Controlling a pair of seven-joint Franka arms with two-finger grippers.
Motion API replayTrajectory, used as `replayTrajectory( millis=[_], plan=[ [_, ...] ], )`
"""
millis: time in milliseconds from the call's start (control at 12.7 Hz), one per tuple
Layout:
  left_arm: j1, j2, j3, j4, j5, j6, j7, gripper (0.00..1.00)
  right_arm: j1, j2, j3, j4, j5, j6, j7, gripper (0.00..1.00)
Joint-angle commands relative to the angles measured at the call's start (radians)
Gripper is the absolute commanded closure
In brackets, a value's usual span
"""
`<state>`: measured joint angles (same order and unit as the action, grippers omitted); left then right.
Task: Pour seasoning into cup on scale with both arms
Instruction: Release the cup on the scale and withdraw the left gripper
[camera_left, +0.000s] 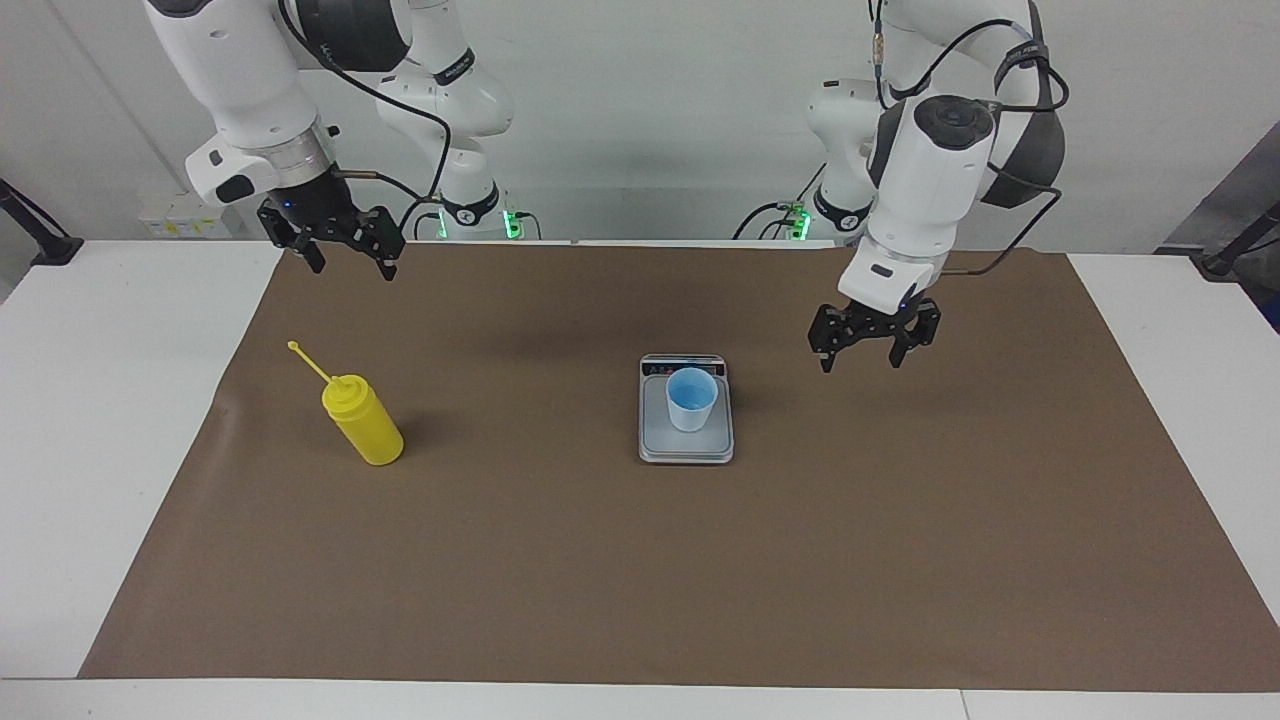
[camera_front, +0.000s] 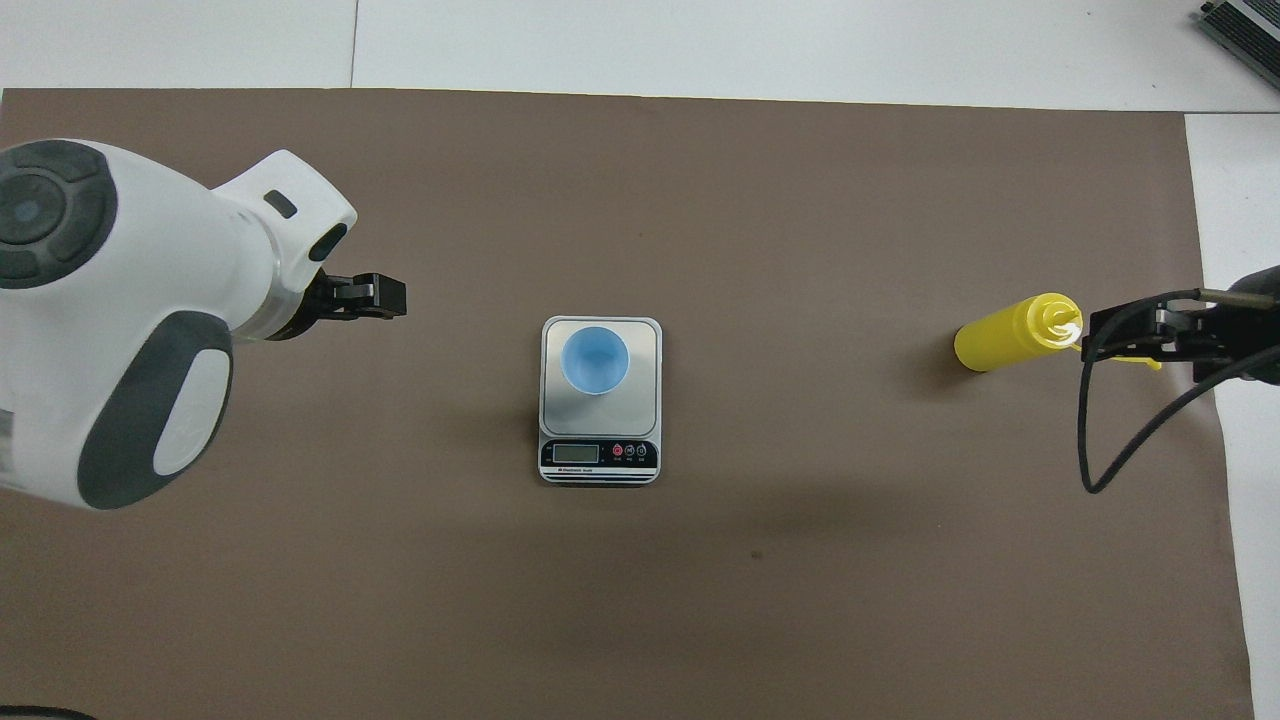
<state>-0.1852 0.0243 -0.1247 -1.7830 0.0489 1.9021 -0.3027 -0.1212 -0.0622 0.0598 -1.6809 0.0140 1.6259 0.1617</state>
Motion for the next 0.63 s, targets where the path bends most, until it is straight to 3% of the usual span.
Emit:
replayTrajectory(
  millis=[0,235,549],
  plan=[
    [0.062,-0.053,-0.004,0.023,-0.037,-0.102,0.117,0.0,-0.077,0.033,0.005,0.032,0.018,0.075,0.01,0.0],
    [0.105,-0.079,-0.001,0.051,-0.04,-0.191,0.178,0.0,-0.122,0.135,0.005,0.133,0.012,0.1,0.059,0.0],
    [0.177,-0.084,-0.001,0.115,-0.038,-0.304,0.299,0.0,-0.166,0.41,0.009,0.412,0.006,0.106,0.076,0.0]
  ],
)
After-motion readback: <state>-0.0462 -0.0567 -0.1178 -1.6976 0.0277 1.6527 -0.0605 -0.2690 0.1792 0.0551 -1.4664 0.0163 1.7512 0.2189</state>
